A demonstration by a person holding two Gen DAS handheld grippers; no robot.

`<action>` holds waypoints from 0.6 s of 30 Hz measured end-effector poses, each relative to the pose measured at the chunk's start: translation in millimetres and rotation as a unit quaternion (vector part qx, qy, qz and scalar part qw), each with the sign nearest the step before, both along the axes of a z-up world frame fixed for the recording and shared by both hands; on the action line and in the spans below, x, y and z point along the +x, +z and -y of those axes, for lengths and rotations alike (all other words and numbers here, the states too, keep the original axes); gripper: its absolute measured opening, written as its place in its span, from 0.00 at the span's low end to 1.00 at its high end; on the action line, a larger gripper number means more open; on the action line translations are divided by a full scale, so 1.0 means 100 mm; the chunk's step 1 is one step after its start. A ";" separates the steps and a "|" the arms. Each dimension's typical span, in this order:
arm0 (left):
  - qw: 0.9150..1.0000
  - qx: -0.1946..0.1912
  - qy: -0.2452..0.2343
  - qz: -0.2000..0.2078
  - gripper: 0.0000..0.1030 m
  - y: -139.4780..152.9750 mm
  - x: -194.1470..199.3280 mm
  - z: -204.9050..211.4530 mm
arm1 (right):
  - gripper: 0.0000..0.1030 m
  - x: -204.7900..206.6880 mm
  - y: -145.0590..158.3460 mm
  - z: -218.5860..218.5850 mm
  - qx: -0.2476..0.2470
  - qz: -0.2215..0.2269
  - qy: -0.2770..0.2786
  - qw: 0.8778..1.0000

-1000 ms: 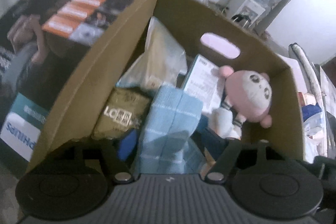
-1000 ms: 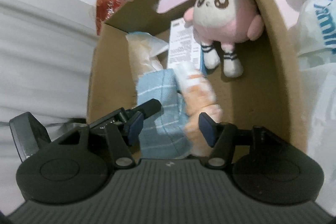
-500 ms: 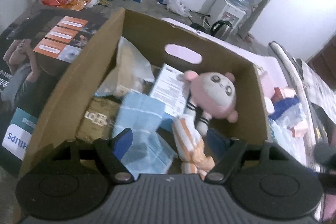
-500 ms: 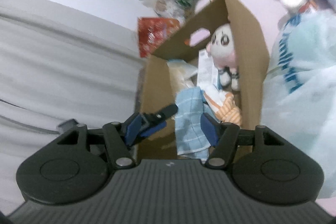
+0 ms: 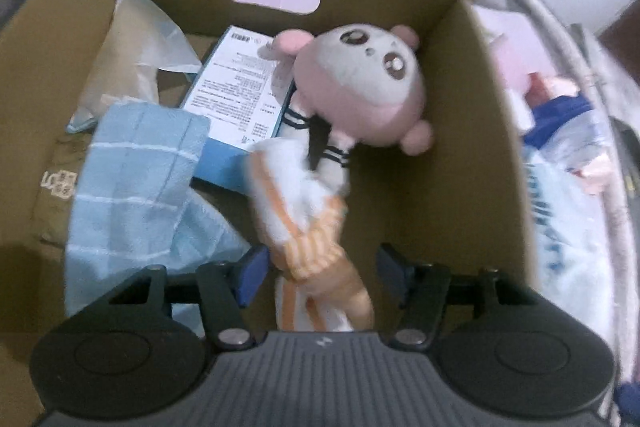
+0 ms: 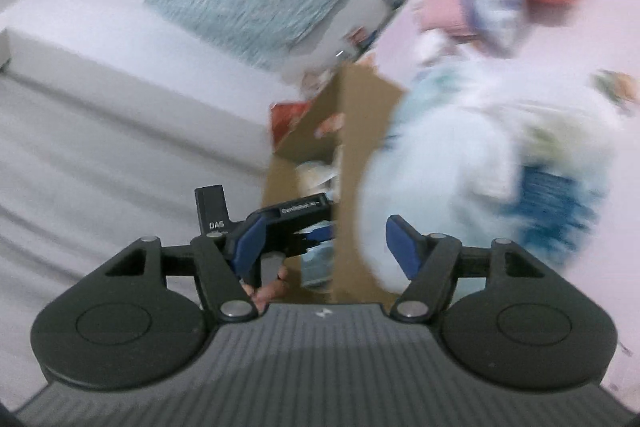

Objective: Organize soft objects

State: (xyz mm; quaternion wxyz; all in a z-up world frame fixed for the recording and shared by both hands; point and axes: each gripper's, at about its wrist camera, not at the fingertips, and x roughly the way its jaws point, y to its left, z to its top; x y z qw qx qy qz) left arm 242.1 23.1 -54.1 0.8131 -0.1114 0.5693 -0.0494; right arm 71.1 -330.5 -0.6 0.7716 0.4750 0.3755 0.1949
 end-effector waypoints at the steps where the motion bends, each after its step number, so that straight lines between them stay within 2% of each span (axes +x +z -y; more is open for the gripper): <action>1: 1.000 0.001 0.001 -0.004 0.50 -0.05 0.02 0.01 | 0.66 -0.09 -0.07 0.10 0.001 -0.008 -0.017 1.000; 2: 1.000 0.004 0.004 -0.008 0.45 -0.08 0.04 0.01 | 0.66 -0.15 -0.14 0.18 0.003 -0.016 -0.032 0.999; 7: 1.000 0.012 -0.019 0.010 0.41 -0.10 -0.02 0.04 | 0.66 -0.38 -0.50 0.43 0.013 -0.054 -0.075 0.996; 13: 0.997 -0.034 -0.070 0.023 0.42 -0.04 -0.09 0.08 | 0.66 -0.44 -0.82 0.44 0.025 -0.091 -0.087 0.992; 16: 0.996 -0.052 -0.075 0.013 0.42 -0.08 -0.08 0.09 | 0.66 -0.46 -0.84 0.42 0.025 -0.096 -0.086 0.991; 18: 0.996 -0.056 -0.070 0.014 0.47 -0.09 -0.06 0.07 | 0.66 -0.47 -0.85 0.41 0.023 -0.096 -0.085 0.991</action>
